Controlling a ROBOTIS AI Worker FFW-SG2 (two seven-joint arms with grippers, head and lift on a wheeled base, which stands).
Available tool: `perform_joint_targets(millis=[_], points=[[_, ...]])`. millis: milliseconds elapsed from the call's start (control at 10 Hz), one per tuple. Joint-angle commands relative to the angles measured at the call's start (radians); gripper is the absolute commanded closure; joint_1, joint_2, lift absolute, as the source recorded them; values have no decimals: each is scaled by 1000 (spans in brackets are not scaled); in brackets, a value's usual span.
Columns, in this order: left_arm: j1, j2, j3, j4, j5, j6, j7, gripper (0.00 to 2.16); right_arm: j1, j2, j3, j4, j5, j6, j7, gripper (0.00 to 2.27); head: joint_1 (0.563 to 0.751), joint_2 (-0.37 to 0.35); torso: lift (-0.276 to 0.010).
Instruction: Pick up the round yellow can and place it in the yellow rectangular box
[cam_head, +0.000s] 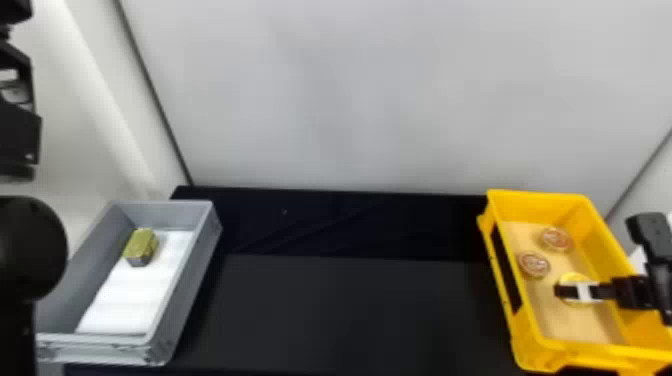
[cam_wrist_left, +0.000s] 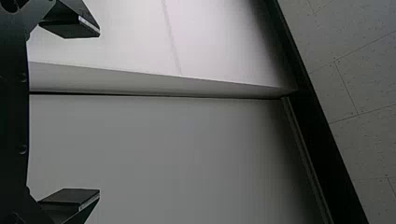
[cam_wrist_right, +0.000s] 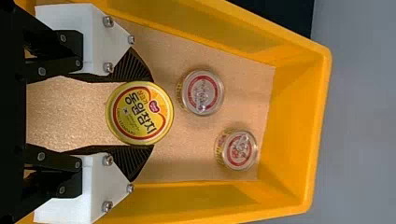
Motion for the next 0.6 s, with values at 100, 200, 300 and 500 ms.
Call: perform_joint_targets(millis=[100,200,300,500], points=[[7,3,3,2,1,-7,0,76,-2,-3,5,51,-2,4,-8,661,694,54,-3],[7,4,3,5,3,-11,0,76,-2,-3,6,57,-4,4,-13,661,694,54,-3],[7,6,3,5,3,-12,0,76,-2,-4,9,62,-5,4,-15,661,694,54,-3],[7,6,3,5,3,-12,-2,76,-2,-4,8,62,-7,3,-15,662,694,54,-3]])
